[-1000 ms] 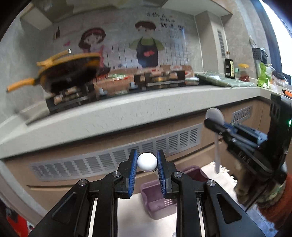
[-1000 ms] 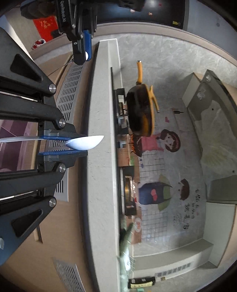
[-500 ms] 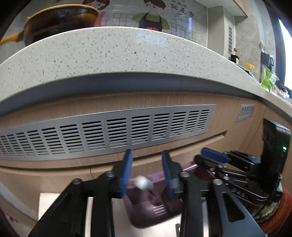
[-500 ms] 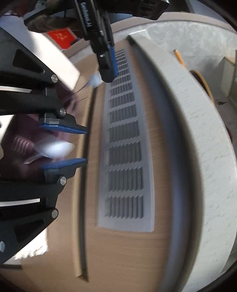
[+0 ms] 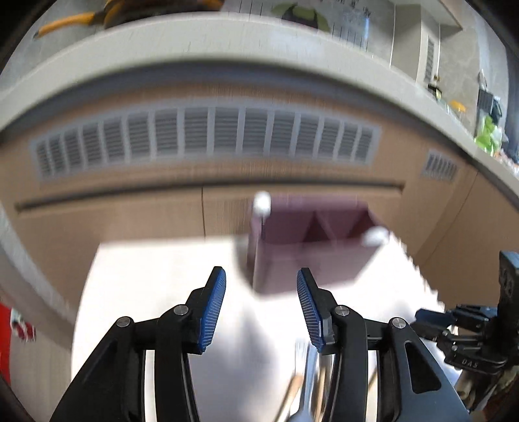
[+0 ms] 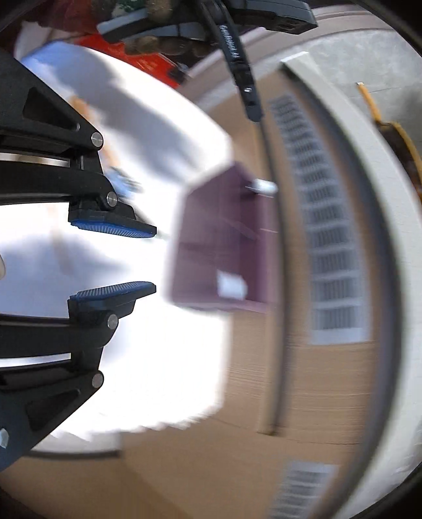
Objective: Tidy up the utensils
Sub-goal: 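Lower both utensils into the maroon holder and open both tools, then grasp a wooden chopstick with right tool while left tool grasps another chopstick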
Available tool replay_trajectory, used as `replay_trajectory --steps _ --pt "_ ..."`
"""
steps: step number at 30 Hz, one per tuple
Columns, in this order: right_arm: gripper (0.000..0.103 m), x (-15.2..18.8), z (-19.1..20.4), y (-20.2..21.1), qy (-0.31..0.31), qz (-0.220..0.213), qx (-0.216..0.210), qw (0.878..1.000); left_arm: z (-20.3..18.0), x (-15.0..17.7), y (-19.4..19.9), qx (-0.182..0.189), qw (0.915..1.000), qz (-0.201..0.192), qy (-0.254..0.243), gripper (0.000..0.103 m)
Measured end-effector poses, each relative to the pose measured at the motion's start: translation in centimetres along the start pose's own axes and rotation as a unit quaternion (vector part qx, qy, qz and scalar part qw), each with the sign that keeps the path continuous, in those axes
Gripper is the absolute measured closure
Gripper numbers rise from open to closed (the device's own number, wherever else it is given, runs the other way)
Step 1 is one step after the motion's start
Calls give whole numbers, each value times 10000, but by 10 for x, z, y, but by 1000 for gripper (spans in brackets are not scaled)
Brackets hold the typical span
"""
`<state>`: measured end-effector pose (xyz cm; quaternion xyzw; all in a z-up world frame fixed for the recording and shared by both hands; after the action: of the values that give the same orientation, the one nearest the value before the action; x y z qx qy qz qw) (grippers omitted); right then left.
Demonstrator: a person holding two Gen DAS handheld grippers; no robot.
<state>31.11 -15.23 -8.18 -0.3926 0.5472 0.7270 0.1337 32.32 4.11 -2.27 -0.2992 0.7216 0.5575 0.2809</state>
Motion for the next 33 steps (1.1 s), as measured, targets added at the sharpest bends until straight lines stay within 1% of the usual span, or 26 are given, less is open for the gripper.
replay_trajectory --steps 1,2,5,6,9,11,13,16,18,20,23,25,27,28,29,30,33 --pt "76 24 8 -5 -121 258 -88 9996 2 14 1 -8 10000 72 -13 56" --pt "76 44 10 -8 -266 424 -152 9986 3 27 2 -13 9999 147 -32 56" --pt "76 81 22 -17 -766 753 -455 9932 2 70 4 -50 9989 432 -152 56" --pt "76 86 24 -19 -922 785 -517 9913 4 85 6 -85 9984 528 -179 56" --pt "76 91 23 -29 -1516 842 -605 9830 11 106 11 -214 9978 613 -117 56" --pt "76 86 22 -38 -1674 936 -521 9800 16 112 15 -222 9977 646 -19 56" --pt "76 75 27 -45 -1537 890 -364 9834 21 117 20 -212 9975 675 56 56" --pt "76 60 37 -63 -1131 902 -16 9895 23 118 22 -367 9968 709 -14 56" --pt "76 48 41 -74 -755 856 389 9927 22 119 20 -363 9967 723 -18 56" --pt "76 40 43 -80 -418 832 642 9936 21 121 20 -304 9965 775 27 56" --pt "76 33 49 -86 60 805 795 9936 20 125 18 -108 9961 866 166 56" --pt "80 32 53 -84 368 857 793 9925 18 128 18 -10 9957 898 215 56" --pt "93 36 54 -79 626 906 723 9913 17 133 18 -30 9955 927 177 56" --pt "94 39 52 -75 730 910 765 9902 16 135 17 -27 9952 960 163 56" --pt "97 42 48 -70 819 934 843 9887 14 136 16 9 9948 1001 169 56" --pt "98 48 42 -67 846 1005 914 9871 11 137 16 61 9945 1030 169 56" --pt "98 65 25 -47 737 995 860 9886 -6 138 12 278 9932 1129 97 56"
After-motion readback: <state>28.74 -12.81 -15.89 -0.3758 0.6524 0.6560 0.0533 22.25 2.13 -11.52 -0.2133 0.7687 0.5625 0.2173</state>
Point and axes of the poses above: each gripper's, at about its wrist camera, not at the fingertips, and y roughly against the way its jaws point, z to its left, x to its underside, the point moved 10 cm from there along -y, roughly the way its jaws point, and after that the axes turned 8 degrees about y, right-handed, at the moved point
